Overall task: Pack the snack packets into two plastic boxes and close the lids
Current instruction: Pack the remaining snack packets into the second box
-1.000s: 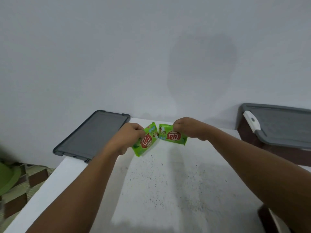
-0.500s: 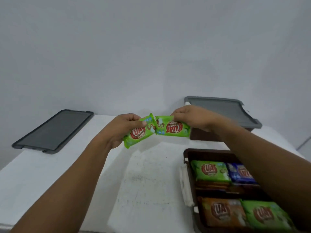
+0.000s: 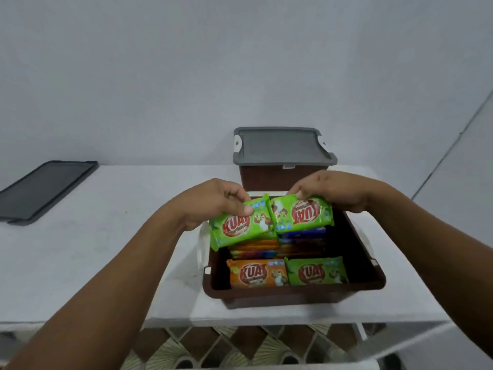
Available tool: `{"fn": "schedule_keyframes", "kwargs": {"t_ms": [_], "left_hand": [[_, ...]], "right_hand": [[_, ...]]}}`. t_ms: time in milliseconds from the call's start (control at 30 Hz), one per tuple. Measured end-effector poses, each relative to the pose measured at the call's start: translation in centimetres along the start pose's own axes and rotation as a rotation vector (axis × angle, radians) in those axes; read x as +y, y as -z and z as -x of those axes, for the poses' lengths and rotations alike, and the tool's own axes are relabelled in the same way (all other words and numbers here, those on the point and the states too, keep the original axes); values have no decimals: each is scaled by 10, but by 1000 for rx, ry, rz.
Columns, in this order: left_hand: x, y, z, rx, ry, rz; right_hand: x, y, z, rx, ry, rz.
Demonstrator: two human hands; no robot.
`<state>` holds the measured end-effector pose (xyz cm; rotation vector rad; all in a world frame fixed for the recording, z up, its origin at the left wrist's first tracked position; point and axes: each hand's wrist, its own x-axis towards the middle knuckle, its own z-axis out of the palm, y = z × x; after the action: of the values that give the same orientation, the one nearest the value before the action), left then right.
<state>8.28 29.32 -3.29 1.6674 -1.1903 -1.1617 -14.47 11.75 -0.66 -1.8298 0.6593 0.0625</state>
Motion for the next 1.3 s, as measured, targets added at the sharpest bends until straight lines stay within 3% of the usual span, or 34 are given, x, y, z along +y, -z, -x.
{"fn": "schedule_keyframes", "kwargs": {"t_ms": [367, 733, 867, 1033, 1300], "left_hand": [[-8, -60, 0, -106, 13, -285], [-12, -67, 5, -94, 38, -433], [-11, -68, 7, -124, 68, -466], [-11, -72, 7, -179, 114, -550], [-8, -72, 3, -222, 178, -566]], "right_hand": [[49, 1, 24, -109, -80, 65], [48, -18, 28, -277, -33, 492], [50, -23, 30, -246, 5, 653], [52, -27, 32, -242, 20, 701], [50, -35, 23, -350, -99, 857]]}}
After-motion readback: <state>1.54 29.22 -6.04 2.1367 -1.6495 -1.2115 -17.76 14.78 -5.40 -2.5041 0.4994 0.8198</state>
